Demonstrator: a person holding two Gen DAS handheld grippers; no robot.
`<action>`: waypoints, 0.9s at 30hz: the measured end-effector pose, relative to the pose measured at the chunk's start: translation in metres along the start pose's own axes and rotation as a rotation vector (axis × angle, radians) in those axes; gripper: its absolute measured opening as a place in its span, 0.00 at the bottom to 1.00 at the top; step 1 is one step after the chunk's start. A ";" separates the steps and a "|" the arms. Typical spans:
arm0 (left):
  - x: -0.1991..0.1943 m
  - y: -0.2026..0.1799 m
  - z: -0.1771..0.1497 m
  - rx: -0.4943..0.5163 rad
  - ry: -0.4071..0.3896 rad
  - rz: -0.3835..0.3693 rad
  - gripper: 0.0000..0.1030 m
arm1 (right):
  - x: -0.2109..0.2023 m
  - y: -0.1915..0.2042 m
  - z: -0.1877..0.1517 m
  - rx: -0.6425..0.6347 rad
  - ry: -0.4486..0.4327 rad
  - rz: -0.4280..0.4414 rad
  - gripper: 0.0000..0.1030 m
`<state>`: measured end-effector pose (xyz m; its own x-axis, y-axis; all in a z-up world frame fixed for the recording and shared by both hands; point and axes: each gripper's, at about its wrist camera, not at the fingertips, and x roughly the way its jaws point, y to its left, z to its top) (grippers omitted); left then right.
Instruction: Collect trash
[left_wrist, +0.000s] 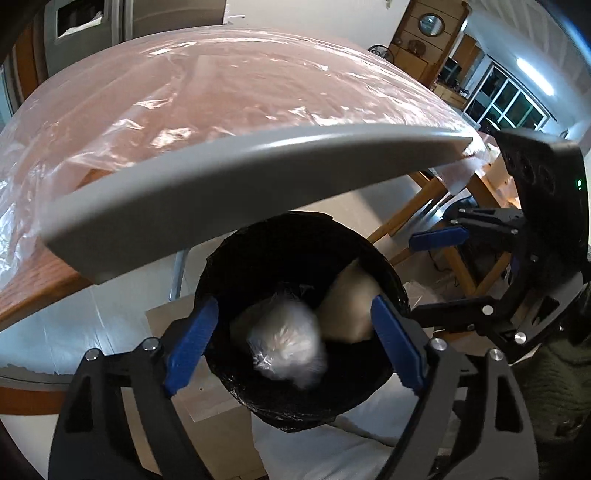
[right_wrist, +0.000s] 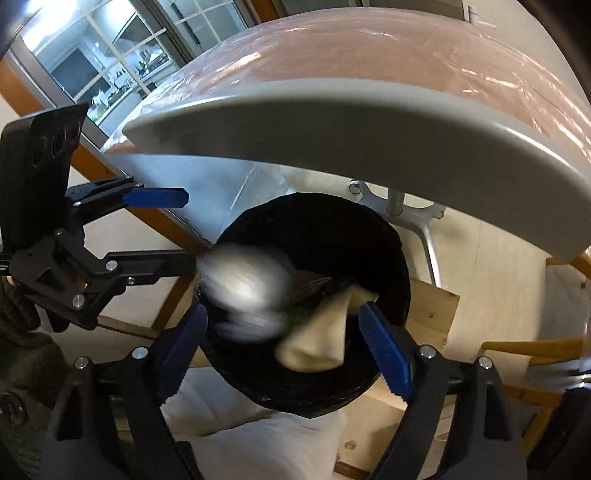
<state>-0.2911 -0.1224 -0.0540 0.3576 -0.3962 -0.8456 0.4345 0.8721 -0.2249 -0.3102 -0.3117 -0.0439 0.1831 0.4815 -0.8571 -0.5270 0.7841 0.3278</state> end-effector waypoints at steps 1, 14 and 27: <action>-0.005 0.000 0.001 0.001 -0.006 -0.001 0.83 | -0.004 0.001 0.000 -0.007 -0.002 -0.008 0.81; -0.128 0.011 0.091 -0.022 -0.302 -0.016 0.96 | -0.131 0.007 0.096 -0.127 -0.331 -0.127 0.96; -0.060 0.131 0.189 -0.222 -0.330 0.178 0.98 | -0.072 -0.136 0.210 0.118 -0.314 -0.339 0.96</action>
<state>-0.0989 -0.0385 0.0590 0.6715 -0.2732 -0.6888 0.1665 0.9614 -0.2189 -0.0776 -0.3707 0.0568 0.5802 0.2713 -0.7679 -0.2995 0.9479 0.1085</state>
